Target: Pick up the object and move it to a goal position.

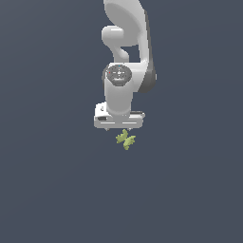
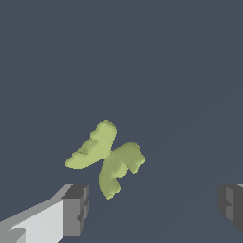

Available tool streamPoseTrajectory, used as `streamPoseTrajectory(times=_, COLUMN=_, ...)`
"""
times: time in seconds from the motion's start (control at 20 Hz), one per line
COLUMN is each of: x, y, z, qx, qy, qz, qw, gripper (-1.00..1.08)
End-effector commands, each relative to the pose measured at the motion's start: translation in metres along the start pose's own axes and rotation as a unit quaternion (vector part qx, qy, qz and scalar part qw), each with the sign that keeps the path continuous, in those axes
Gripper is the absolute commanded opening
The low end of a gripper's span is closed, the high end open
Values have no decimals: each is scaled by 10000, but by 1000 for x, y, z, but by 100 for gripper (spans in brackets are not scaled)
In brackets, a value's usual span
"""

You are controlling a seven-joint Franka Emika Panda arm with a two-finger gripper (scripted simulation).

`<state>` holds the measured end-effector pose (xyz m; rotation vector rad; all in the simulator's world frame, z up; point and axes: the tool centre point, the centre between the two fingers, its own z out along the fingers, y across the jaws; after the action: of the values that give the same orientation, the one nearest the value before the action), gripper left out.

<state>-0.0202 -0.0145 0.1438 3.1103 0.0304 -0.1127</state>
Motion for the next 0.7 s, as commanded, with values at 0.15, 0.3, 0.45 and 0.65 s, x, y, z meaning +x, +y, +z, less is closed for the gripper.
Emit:
streamPoseTrajectory(times=0.15, x=1, y=2, z=-1, qx=-10, qy=11, qz=-24, qw=10000, gripper=100)
streamPoseTrajectory(times=0.3, x=3, y=7, z=-2, qx=-40, qy=43, qz=-92, qw=9999, gripper=100)
streamPoseTrajectory(times=0.45, x=5, y=12, z=-4, qx=-74, qy=76, qz=-164, qw=9998, gripper=100)
streamPoseTrajectory(times=0.65, x=6, y=14, z=-5, qx=-84, qy=86, qz=-186, qw=9998, gripper=100)
